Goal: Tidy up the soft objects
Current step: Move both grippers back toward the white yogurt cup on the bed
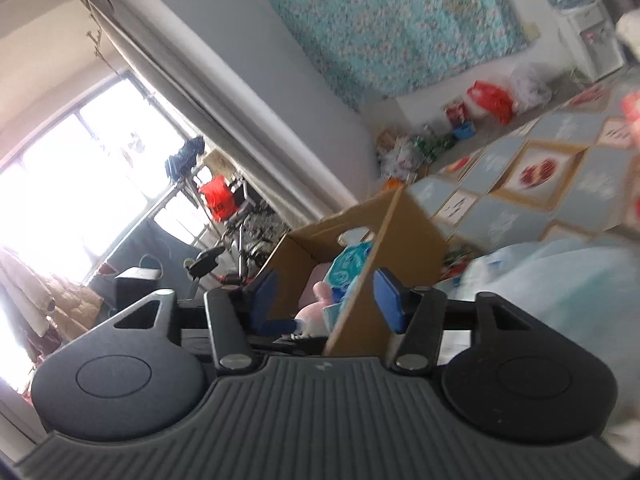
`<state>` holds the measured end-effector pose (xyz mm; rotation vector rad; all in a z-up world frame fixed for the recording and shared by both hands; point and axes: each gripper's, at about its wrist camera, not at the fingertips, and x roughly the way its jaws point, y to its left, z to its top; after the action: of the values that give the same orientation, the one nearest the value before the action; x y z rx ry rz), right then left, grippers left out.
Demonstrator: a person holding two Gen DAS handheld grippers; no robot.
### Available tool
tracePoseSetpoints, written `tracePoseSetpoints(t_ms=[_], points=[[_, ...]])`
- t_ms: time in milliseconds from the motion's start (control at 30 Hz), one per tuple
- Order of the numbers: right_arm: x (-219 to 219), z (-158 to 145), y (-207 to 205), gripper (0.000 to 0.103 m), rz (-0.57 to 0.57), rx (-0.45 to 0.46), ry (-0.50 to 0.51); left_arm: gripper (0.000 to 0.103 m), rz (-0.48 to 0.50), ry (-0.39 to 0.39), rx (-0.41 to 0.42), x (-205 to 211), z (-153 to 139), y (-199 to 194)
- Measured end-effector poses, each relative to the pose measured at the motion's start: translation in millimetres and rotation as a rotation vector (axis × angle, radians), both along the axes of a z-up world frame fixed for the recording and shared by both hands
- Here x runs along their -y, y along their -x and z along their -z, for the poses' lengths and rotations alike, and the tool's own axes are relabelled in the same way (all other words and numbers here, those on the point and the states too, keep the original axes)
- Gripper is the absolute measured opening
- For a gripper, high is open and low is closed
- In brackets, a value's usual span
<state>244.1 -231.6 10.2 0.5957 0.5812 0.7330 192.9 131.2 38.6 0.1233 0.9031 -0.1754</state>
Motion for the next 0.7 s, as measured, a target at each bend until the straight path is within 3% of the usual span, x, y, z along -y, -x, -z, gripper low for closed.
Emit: tracePoseSetpoints(t_ms=[167,333,467,600,700], points=[[82.2,-13.3,47.3,0.075,0.126,0.07,-0.005,0.092,-0.015,0.022,0.157,9.3,-44.9,51.6],[151.3,-9.4,96.9,0.082,0.251,0.104,0.017,0.097,0.111,0.089,0.257,46.2,-70.0,111.2],[178.9,11.7,121.4,0.082,0.292,0.073,0.004,0.097,0.217,0.143,0.286,84.2,-68.7,145.2],[199.5,37.7,136.8,0.082,0.332,0.04,-0.041,0.097,0.265,0.186,0.301,121.7,-51.4,167.1],[204.9,58.3,140.4,0.082,0.346,0.006,-0.075,0.097,0.306,0.221,0.269,152.8,-33.2,171.8]])
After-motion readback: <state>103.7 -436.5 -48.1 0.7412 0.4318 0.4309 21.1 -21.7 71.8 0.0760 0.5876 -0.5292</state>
